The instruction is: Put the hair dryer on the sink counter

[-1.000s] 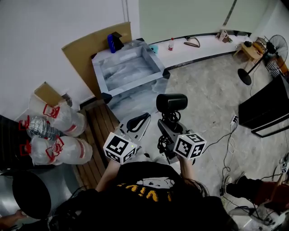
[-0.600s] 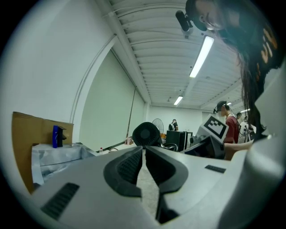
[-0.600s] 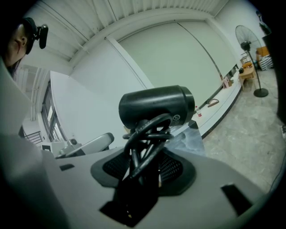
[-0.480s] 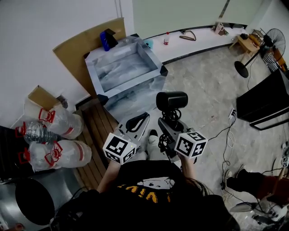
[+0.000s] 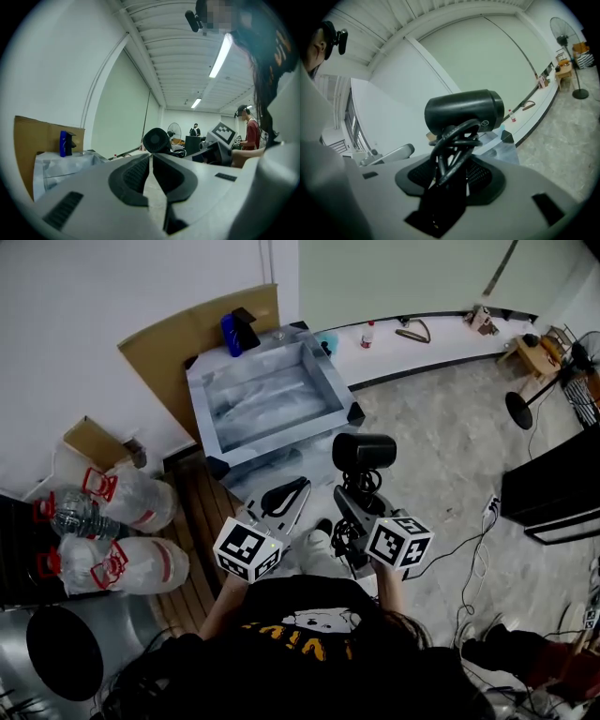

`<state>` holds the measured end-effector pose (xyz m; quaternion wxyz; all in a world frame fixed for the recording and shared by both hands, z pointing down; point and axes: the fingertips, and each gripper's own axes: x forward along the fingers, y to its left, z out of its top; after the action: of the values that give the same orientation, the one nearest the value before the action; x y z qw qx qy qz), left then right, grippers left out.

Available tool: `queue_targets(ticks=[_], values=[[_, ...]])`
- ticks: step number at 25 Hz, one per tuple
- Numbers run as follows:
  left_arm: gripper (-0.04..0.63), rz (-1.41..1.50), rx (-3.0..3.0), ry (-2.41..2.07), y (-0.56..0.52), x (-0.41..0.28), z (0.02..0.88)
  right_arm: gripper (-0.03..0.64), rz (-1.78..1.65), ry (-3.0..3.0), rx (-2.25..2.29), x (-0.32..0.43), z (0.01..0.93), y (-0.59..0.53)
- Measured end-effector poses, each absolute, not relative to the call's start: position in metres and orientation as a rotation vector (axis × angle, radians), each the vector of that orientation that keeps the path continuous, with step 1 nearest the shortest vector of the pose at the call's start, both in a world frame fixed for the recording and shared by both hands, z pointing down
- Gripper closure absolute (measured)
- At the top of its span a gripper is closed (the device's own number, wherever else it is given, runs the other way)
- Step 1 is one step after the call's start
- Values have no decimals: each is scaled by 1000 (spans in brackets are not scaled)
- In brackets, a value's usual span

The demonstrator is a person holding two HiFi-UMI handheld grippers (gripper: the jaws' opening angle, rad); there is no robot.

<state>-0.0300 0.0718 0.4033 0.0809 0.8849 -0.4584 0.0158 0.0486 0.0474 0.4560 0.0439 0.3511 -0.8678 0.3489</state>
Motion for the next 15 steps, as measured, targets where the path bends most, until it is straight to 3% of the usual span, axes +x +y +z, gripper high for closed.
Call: queue_targets(ticks=[15], values=[[569,136,2632,-1464,-92,-21,384,434,1116,-2619,1076,76,478,-114]])
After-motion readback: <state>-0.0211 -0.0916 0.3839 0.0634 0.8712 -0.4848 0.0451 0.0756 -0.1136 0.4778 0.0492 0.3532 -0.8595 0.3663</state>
